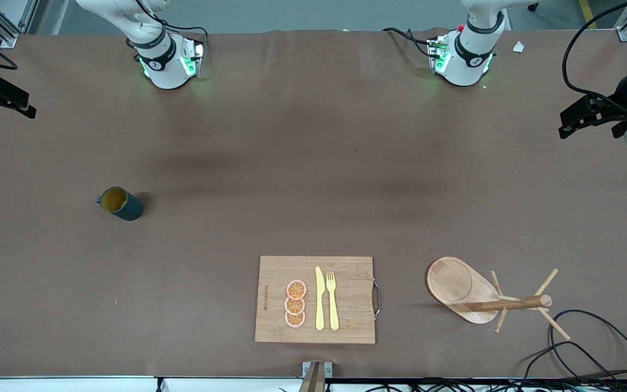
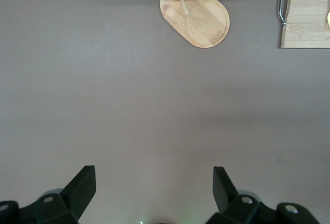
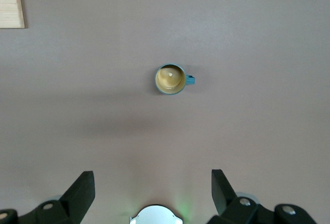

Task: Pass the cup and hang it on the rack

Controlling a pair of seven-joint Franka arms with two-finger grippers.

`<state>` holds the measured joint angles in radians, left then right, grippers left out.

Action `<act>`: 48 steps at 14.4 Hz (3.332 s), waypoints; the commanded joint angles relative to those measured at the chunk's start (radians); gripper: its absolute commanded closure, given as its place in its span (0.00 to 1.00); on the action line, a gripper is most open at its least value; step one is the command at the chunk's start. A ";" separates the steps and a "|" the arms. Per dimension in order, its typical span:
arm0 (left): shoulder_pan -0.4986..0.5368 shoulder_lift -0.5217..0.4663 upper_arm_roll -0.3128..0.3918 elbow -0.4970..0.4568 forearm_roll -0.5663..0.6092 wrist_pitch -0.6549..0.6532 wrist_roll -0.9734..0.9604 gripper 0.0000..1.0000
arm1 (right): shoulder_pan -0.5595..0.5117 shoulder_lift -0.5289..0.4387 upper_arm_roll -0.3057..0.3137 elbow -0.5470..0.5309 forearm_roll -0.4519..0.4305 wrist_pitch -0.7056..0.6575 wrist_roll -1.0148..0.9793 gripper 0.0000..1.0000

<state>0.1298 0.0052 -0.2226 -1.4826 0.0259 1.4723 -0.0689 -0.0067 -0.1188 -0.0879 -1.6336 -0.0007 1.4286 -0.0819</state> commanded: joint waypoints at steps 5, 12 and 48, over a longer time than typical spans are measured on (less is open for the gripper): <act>0.002 -0.010 -0.004 0.010 0.006 -0.004 0.023 0.00 | 0.004 -0.027 0.000 -0.026 -0.010 0.010 0.010 0.00; -0.001 -0.007 -0.011 0.011 0.008 -0.006 0.018 0.00 | 0.004 -0.027 -0.001 -0.026 -0.010 0.010 0.010 0.00; 0.005 0.074 -0.003 0.011 0.017 0.132 -0.003 0.00 | -0.091 0.398 -0.003 0.055 0.049 0.235 -0.301 0.00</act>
<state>0.1322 0.0745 -0.2223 -1.4770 0.0260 1.5939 -0.0693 -0.0433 0.2339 -0.0997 -1.5704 0.0080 1.6230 -0.2626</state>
